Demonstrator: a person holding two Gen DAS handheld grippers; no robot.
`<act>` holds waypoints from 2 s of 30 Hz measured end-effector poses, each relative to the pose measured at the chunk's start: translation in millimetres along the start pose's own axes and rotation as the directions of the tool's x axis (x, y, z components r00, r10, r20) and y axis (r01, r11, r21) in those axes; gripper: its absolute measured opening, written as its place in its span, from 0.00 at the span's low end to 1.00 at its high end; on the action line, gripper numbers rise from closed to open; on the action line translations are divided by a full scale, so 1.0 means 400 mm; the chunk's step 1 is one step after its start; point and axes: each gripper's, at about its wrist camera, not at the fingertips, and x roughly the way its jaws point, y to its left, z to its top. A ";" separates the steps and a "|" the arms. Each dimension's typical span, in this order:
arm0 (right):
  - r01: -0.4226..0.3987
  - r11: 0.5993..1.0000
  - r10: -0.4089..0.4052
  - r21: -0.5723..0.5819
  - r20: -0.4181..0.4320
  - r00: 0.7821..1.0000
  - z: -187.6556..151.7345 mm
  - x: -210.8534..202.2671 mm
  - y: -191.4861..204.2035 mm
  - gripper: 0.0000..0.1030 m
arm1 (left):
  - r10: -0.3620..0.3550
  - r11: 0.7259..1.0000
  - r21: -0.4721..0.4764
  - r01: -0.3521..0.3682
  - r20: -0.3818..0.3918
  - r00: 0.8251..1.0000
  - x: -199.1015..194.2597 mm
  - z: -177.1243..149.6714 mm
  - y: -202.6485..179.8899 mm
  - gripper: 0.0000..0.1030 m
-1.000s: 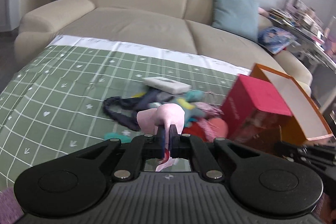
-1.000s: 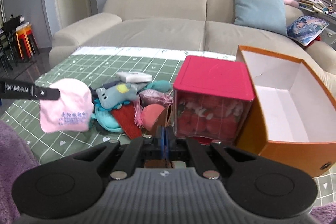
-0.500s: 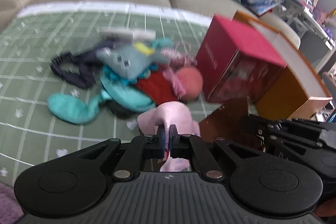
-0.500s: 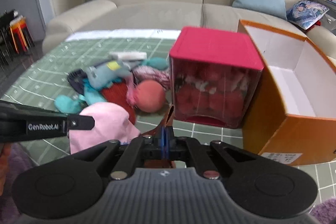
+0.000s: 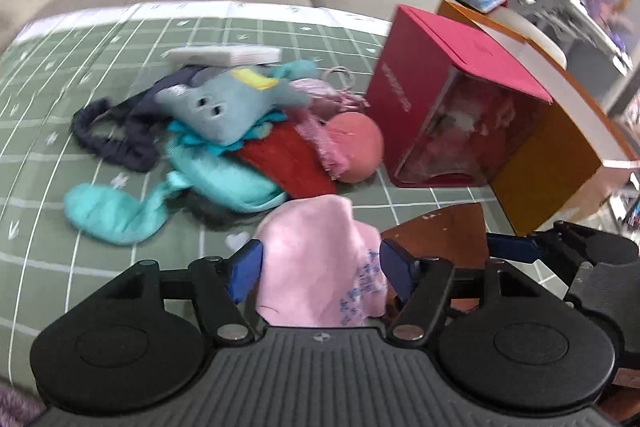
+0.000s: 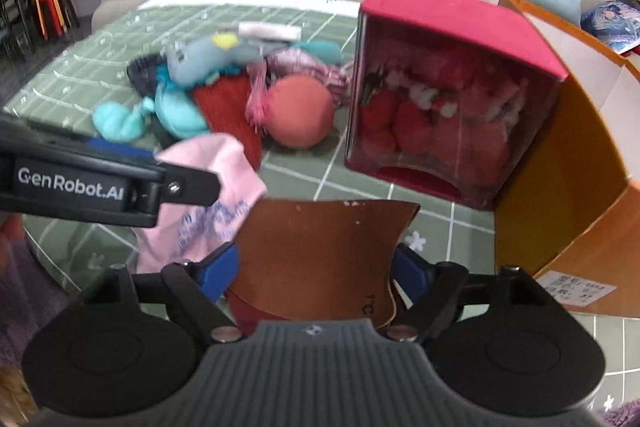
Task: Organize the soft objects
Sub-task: 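Lift the pink cloth with the left tool while the right tool lifts the brown leather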
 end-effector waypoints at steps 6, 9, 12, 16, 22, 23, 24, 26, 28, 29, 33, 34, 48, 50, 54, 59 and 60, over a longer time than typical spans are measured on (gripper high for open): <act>-0.005 1.000 0.005 0.005 -0.007 1.000 -0.003 0.015 -0.002 0.80 | 0.017 0.999 0.032 -0.015 -0.050 0.999 0.038 -0.006 0.001 0.41; -0.016 1.000 0.016 0.007 0.000 1.000 0.003 0.025 0.005 0.80 | 0.012 1.000 -0.001 -0.012 -0.052 0.999 0.033 -0.004 0.026 0.20; -0.027 1.000 0.027 -0.004 0.017 0.999 0.004 0.038 0.019 0.79 | 0.016 1.000 -0.016 -0.017 -0.055 0.998 0.030 -0.008 0.041 0.12; -0.047 0.998 0.048 -0.031 0.039 0.998 0.006 0.033 0.031 0.56 | 0.019 1.000 -0.022 -0.021 -0.057 0.998 0.025 -0.009 0.045 0.07; -0.071 0.987 0.079 -0.142 0.050 0.996 -0.001 0.017 0.082 0.10 | 0.028 0.999 -0.017 -0.028 -0.035 0.999 0.005 -0.007 0.039 0.05; -0.068 0.987 0.076 -0.146 0.049 0.996 -0.002 0.013 0.084 0.09 | 0.031 0.999 -0.018 -0.032 -0.028 0.999 -0.002 -0.007 0.039 0.05; -0.070 0.988 0.077 -0.137 0.045 0.996 -0.002 0.009 0.082 0.08 | 0.036 0.999 -0.019 -0.036 -0.020 0.999 -0.011 -0.006 0.038 0.05; -0.066 0.992 0.070 -0.110 0.036 0.997 0.002 0.000 0.072 0.08 | 0.038 0.999 -0.018 -0.038 -0.005 0.999 -0.028 -0.004 0.035 0.05; -0.045 0.995 0.049 -0.088 0.037 0.998 0.007 -0.014 0.061 0.08 | 0.037 0.999 -0.007 -0.037 0.017 0.999 -0.050 -0.003 0.027 0.05; -0.041 0.997 0.044 -0.069 0.040 0.998 0.010 -0.025 0.053 0.08 | 0.036 0.999 0.001 -0.036 0.027 0.999 -0.061 -0.002 0.021 0.05; -0.028 1.000 0.029 -0.010 0.049 0.998 0.015 -0.081 0.025 0.08 | 0.030 0.999 0.039 -0.032 0.059 0.998 -0.109 0.002 -0.013 0.05; -0.026 1.000 0.026 0.002 0.054 0.998 0.017 -0.097 0.019 0.08 | 0.027 0.998 0.051 -0.030 0.063 0.998 -0.119 0.002 -0.023 0.05; 0.024 0.989 -0.037 0.143 0.087 0.996 0.034 -0.348 -0.098 0.08 | -0.085 0.982 0.177 0.065 0.110 0.990 -0.231 0.070 -0.171 0.05; 0.042 0.985 -0.058 0.170 0.091 0.994 0.021 -0.378 -0.129 0.08 | -0.118 0.974 0.205 0.094 0.110 0.987 -0.242 0.087 -0.213 0.05; 0.082 0.972 -0.104 0.221 0.090 0.991 -0.006 -0.425 -0.191 0.08 | -0.178 0.954 0.258 0.150 0.087 0.980 -0.243 0.106 -0.299 0.05; 0.118 0.957 -0.152 0.266 0.112 0.982 -0.018 -0.475 -0.265 0.08 | -0.236 0.926 0.317 0.205 0.062 0.970 -0.216 0.130 -0.403 0.05; 0.127 0.955 -0.163 0.268 0.118 0.979 -0.015 -0.481 -0.276 0.08 | -0.241 0.923 0.325 0.209 0.061 0.969 -0.209 0.137 -0.417 0.05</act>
